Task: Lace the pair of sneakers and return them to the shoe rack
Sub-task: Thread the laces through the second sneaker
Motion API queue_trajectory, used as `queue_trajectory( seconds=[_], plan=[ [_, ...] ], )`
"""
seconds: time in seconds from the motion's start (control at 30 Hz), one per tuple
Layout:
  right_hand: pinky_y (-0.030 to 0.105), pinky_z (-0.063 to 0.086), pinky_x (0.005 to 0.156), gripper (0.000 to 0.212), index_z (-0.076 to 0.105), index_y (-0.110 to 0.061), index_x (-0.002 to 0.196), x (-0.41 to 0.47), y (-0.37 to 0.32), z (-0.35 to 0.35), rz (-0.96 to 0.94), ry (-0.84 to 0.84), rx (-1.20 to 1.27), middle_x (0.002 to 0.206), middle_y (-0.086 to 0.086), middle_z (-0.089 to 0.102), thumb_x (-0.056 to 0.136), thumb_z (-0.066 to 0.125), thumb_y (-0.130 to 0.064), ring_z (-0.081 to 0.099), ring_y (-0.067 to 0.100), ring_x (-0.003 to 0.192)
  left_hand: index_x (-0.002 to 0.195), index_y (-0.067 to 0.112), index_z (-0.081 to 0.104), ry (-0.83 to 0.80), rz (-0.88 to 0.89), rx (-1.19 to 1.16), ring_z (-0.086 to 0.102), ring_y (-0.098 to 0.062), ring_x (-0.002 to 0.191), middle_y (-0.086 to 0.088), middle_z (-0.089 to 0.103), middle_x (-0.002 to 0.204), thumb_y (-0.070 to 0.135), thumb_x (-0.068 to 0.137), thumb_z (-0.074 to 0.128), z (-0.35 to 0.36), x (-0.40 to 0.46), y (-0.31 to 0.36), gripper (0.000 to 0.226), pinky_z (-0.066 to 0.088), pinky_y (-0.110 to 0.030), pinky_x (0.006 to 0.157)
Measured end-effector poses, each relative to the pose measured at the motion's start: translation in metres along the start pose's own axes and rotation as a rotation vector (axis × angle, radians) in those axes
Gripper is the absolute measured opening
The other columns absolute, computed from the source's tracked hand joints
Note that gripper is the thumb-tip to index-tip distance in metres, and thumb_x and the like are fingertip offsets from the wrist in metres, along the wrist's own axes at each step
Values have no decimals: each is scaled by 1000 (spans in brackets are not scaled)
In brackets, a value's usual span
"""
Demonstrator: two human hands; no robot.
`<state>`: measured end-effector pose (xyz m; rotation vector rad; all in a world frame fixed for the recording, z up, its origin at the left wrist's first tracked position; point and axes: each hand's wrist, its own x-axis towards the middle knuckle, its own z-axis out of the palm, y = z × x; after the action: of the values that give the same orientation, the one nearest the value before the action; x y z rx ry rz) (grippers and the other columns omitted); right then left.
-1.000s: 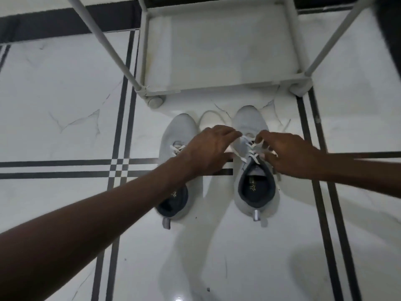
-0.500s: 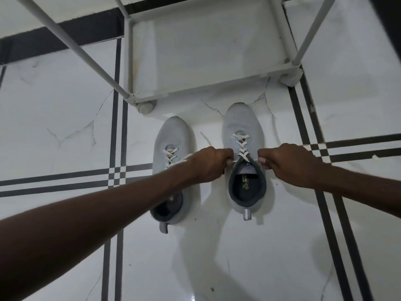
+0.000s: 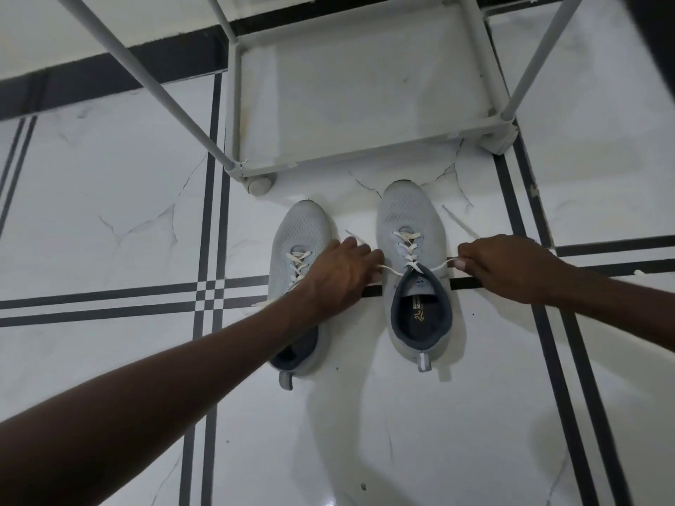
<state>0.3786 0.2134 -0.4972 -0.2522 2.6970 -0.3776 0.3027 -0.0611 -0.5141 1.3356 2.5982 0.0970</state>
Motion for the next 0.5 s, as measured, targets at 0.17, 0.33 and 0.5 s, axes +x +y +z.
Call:
queue_trajectory(
  seconds=[0.17, 0.33, 0.5],
  plan=[
    [35, 40, 66, 25, 62, -10, 80, -20, -24, 1, 125, 450, 111, 71, 3, 58, 92, 45, -24, 55, 25, 66, 70, 11, 61, 110, -381, -199, 61, -27, 64, -7, 66, 70, 50, 100, 35, -3, -14, 17, 55, 47, -35, 60],
    [26, 36, 55, 21, 69, -10, 81, -11, -56, -2, 735, -42, 1109, 78, 7, 67, 91, 53, -17, 56, 17, 62, 86, 3, 72, -115, -910, -1184, 68, -24, 65, -9, 70, 74, 52, 96, 48, 1, 9, 34, 55, 59, -35, 69],
    [38, 51, 91, 19, 64, -4, 104, 12, -48, -26, 750, 6, 1440, 98, 12, 71, 93, 50, -10, 65, 25, 92, 99, 4, 63, 202, -982, -1386, 70, -30, 85, -15, 71, 91, 19, 99, 50, -29, 43, 25, 20, 61, -39, 76]
  ],
)
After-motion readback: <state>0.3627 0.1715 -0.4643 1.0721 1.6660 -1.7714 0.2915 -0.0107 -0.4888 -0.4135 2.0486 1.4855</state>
